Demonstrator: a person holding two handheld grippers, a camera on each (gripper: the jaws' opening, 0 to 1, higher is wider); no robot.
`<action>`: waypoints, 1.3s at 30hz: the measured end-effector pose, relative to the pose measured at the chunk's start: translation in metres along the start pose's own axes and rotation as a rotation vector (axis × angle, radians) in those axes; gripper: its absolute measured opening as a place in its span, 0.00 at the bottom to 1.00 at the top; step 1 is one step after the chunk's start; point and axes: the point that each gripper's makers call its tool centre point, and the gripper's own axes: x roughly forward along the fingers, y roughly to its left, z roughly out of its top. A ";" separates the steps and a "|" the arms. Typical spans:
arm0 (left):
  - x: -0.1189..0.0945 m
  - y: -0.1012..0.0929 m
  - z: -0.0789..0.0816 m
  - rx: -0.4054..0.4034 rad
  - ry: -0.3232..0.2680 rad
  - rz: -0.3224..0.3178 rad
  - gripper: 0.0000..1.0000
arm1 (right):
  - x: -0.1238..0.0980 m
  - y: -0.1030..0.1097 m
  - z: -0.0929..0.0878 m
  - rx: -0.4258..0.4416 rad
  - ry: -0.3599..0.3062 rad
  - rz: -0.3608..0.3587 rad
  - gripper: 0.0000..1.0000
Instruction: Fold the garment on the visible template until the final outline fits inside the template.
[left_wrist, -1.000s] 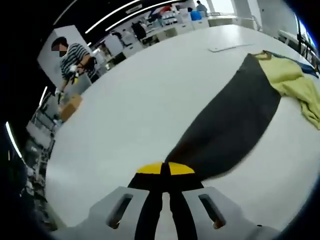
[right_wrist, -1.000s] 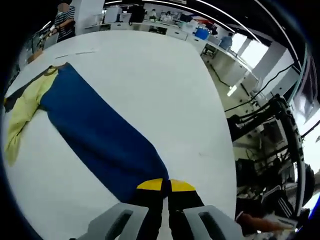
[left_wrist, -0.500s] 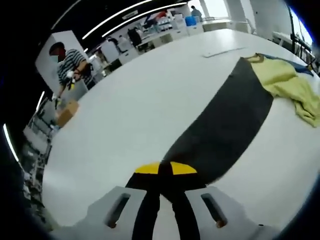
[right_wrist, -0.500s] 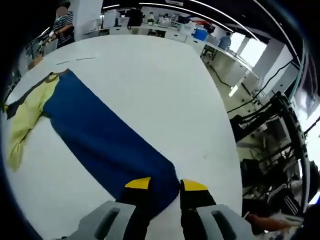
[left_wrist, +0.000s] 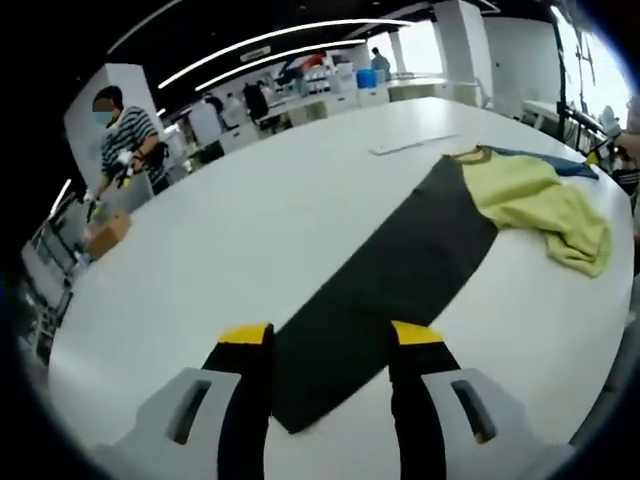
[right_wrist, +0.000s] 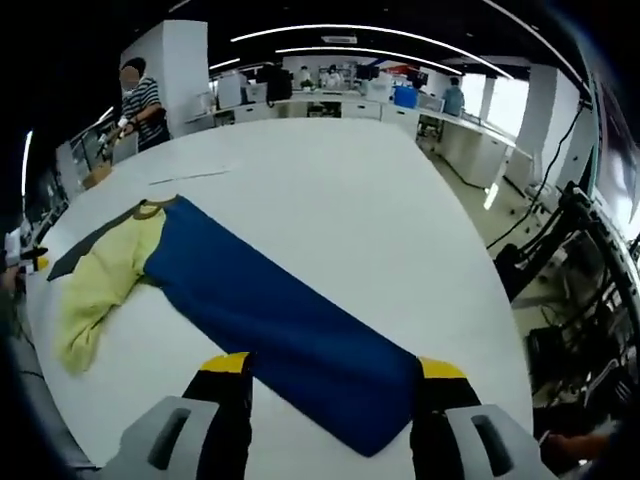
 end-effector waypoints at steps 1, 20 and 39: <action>-0.001 -0.002 0.000 0.000 -0.007 -0.004 0.50 | 0.000 0.002 0.001 -0.005 -0.005 0.007 0.72; -0.024 -0.067 0.019 0.000 -0.115 -0.160 0.72 | -0.018 0.133 0.006 -0.128 -0.073 0.344 0.87; -0.020 -0.145 0.049 0.027 -0.198 -0.326 0.58 | -0.022 0.215 -0.008 -0.264 -0.077 0.551 0.69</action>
